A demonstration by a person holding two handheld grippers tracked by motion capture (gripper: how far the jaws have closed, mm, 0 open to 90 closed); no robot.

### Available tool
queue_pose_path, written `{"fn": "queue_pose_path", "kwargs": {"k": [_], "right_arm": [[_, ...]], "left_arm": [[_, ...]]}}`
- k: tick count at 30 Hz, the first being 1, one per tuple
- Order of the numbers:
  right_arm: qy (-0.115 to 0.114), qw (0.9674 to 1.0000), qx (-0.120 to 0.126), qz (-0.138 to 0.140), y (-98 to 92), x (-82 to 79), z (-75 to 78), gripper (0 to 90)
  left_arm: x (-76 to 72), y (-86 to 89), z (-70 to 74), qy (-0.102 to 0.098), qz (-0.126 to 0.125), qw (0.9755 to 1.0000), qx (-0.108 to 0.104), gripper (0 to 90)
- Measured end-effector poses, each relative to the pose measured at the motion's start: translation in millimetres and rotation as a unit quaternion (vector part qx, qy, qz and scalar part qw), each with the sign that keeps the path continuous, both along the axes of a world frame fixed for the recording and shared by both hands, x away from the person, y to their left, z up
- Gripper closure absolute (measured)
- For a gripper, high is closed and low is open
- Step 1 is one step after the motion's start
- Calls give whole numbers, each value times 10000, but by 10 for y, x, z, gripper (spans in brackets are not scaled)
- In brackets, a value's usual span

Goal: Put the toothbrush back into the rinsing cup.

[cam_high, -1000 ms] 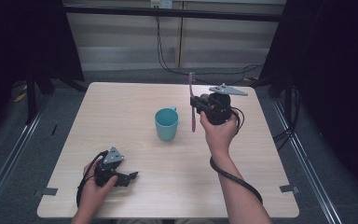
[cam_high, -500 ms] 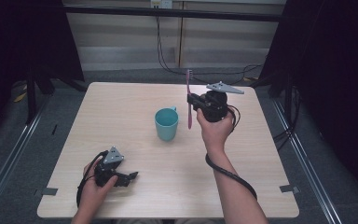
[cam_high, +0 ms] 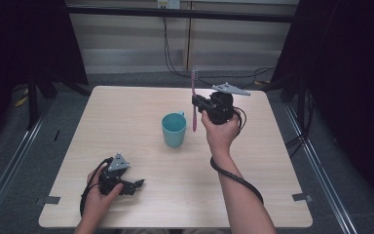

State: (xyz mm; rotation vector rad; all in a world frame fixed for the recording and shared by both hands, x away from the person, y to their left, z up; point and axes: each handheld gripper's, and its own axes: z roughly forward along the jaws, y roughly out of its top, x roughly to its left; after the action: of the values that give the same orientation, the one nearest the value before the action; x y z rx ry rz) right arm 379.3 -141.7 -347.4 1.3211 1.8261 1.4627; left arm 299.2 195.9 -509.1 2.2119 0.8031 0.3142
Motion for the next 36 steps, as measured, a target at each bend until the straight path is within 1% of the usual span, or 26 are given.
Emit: {"fn": "queue_pose_path", "kwargs": {"k": [3, 5, 7, 11, 14, 20, 24, 28, 36], "right_arm": [[-6, 10000, 7, 5, 14, 12, 9, 809], [-24, 10000, 1, 17, 32, 23, 19, 809], [-70, 10000, -7, 27, 55, 36, 26, 809], [-82, 9999, 51, 34, 71, 56, 21, 809], [-83, 9999, 120, 5, 91, 91, 4, 809], [-87, 9999, 110, 3, 112, 132, -44, 809], [-83, 9998, 154, 11, 110, 157, -61, 809], [-76, 9998, 170, 4, 110, 172, -59, 809], [-144, 9998, 161, 31, 158, 199, -32, 809]], "left_arm": [[-1, -1, -1, 0, 11, 10000, -13, 134], [2, 2, 1, -16, -8, 10000, 17, 133], [1, 1, 1, -14, 4, 10000, 2, 133], [1, 0, 0, -14, 4, 10000, 1, 133], [1, 1, 1, -16, -1, 10000, 6, 133], [1, 1, 1, -16, 2, 10000, 7, 133], [1, -1, -1, -19, 8, 10000, 1, 133], [1, 0, 0, -21, 8, 10000, 2, 133], [1, -1, 0, -19, 8, 10000, 1, 133]]}}
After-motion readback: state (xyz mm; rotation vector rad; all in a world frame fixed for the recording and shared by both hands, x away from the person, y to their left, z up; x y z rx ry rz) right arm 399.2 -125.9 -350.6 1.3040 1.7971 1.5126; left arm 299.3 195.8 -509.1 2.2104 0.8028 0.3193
